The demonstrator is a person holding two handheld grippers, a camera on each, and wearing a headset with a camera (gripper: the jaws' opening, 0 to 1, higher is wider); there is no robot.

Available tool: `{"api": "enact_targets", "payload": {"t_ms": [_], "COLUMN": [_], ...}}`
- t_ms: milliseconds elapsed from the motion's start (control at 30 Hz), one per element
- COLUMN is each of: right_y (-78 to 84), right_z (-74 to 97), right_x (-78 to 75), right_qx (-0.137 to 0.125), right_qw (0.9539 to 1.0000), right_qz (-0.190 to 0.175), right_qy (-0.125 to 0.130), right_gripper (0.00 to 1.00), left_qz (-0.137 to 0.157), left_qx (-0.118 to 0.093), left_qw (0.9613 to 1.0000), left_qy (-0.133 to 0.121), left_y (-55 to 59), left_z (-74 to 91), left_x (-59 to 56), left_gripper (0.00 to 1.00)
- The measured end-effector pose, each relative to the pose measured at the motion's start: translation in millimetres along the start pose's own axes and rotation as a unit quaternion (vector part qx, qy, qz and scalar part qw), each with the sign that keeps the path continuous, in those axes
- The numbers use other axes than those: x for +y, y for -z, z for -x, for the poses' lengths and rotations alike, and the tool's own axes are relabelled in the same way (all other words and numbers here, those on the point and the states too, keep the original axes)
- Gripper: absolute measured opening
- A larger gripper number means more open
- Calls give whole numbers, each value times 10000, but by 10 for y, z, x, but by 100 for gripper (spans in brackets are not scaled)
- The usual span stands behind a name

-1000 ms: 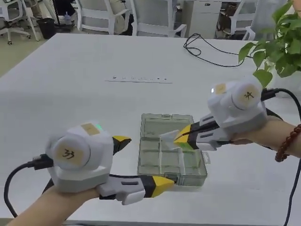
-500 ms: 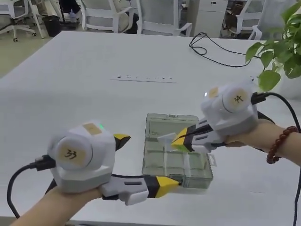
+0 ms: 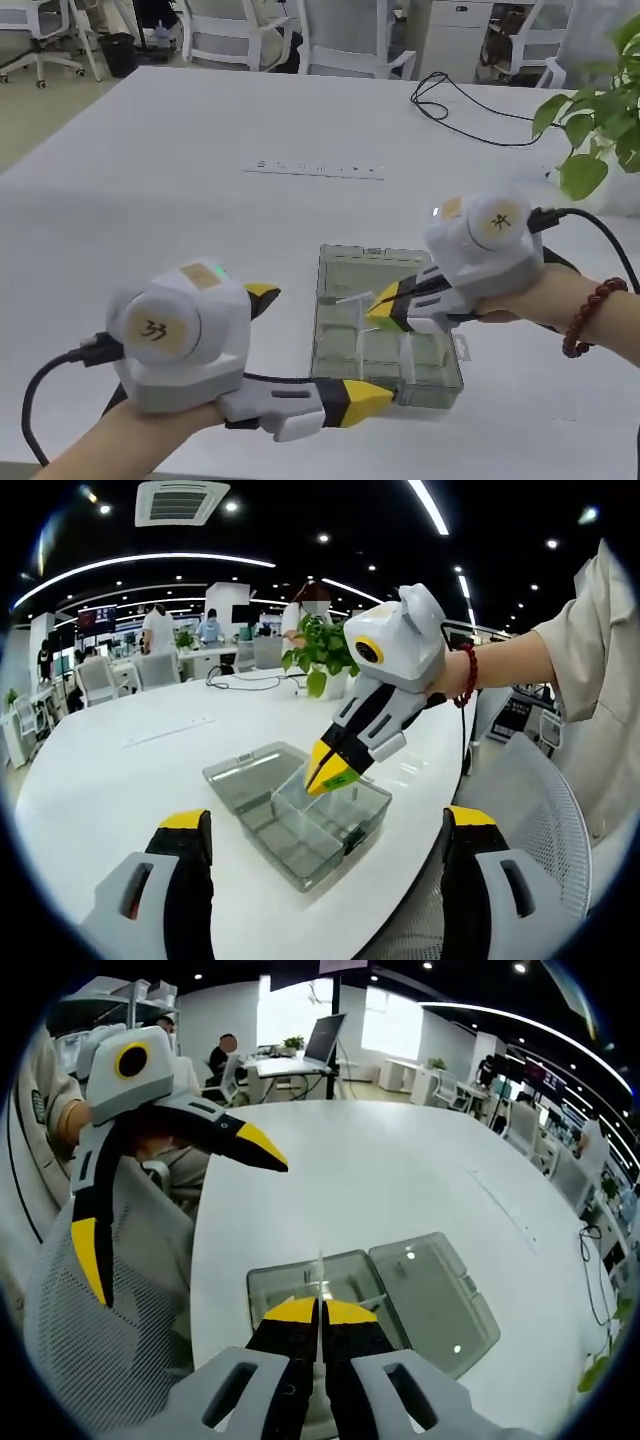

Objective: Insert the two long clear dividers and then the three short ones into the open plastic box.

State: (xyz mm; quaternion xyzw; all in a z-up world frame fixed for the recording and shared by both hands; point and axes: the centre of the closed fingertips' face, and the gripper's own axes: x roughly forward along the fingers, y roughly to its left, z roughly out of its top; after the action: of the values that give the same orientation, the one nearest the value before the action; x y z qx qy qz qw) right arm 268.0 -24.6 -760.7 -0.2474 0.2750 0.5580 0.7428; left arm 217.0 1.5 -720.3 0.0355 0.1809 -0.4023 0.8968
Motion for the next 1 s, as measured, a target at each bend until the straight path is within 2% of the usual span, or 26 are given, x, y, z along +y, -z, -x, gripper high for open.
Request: {"api": "enact_targets", "payload": {"t_ms": [267,500,567,733,833,1000], "right_y": [48,24,23,10,14,-29], "right_z": [-46,-72,-75,-99,-118,-197], "right_x": [-30,-27,-37,-39,-22,7], "right_qx": [99,177,252,589,1016,1332], "right_qw": [9999,9998,9996,9980,9943,9889], "right_qz": [-85,12,-108,-117,170,541], "right_qy": [-55,-76,-101,-183,-268,-386], "right_gripper": [2,2,2,2,2,2], "left_qz": [30,-1,-1,-3,5,-3], "left_qx": [28,92,87,109,100,81], "left_qw": [10000,10000,10000,9999,9999,9999], "left_qy": [15,32,45,72,65,68], "left_y": [27,56,56,62,57,47], "left_z": [-3,-20,-22,-34,-38,-44], "left_x": [21,27,25,18,17,5], "left_gripper": [99,98,98,97,97,96]}}
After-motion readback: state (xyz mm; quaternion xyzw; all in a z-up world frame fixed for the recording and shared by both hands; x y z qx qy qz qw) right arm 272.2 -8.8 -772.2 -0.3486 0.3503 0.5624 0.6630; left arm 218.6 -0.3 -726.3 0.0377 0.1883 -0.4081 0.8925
